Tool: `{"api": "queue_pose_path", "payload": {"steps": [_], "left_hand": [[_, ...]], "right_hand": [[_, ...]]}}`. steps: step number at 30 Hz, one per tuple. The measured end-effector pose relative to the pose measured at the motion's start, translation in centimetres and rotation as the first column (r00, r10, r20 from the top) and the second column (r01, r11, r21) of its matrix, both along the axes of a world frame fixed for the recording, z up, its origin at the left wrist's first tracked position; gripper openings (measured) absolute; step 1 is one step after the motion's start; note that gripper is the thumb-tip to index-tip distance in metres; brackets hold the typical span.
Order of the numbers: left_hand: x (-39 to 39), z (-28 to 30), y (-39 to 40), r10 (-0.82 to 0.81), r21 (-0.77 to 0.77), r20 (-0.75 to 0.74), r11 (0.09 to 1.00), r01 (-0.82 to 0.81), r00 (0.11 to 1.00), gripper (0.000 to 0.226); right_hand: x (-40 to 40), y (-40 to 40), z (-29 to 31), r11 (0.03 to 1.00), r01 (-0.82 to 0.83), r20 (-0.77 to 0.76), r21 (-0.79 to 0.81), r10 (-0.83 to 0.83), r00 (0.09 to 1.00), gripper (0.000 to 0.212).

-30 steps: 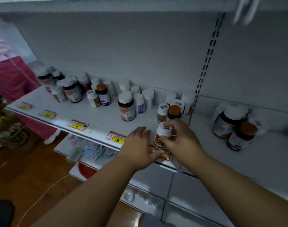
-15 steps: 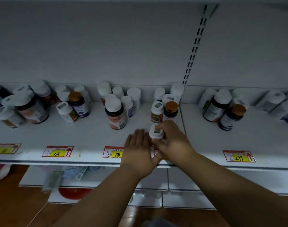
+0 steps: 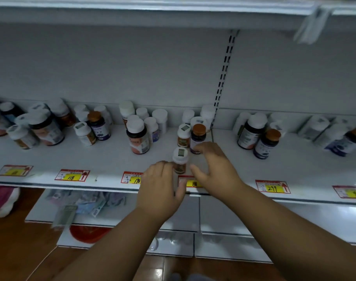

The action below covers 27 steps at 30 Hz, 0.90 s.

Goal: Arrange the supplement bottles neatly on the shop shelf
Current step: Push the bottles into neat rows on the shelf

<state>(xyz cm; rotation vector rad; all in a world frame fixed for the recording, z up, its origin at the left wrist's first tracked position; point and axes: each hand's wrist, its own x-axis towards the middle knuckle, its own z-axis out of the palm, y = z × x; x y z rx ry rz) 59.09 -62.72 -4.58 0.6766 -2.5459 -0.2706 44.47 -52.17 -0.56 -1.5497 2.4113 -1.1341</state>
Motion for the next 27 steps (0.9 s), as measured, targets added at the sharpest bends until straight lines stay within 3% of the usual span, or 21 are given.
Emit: {"api": "queue_pose_path", "payload": {"steps": [8, 16, 22, 27], "left_hand": [[-7.1, 2.6, 15.2, -0.270, -0.051, -0.042, 0.962, 0.268, 0.962, 0.035], [-19.5, 3.2, 35.4, -0.499, 0.057, -0.030, 0.864, 0.500, 0.866, 0.032], [-28.5, 2.2, 42.5, -0.597, 0.076, -0.008, 0.800, 0.596, 0.802, 0.034], [-38.5, 2.6, 46.9, -0.675, 0.100, -0.025, 0.732, 0.674, 0.737, 0.033]], "right_hand": [[-4.9, 17.8, 2.5, 0.985, 0.164, -0.075, -0.061, -0.168, 0.983, 0.028], [-13.5, 40.9, 4.5, 0.890, 0.455, -0.140, -0.037, -0.455, 0.879, 0.024], [-20.7, 48.5, 4.4, 0.843, 0.533, -0.077, -0.076, -0.538, 0.839, 0.022], [-27.6, 53.1, 4.1, 0.760, 0.647, -0.095, -0.061, -0.649, 0.755, 0.023]]}}
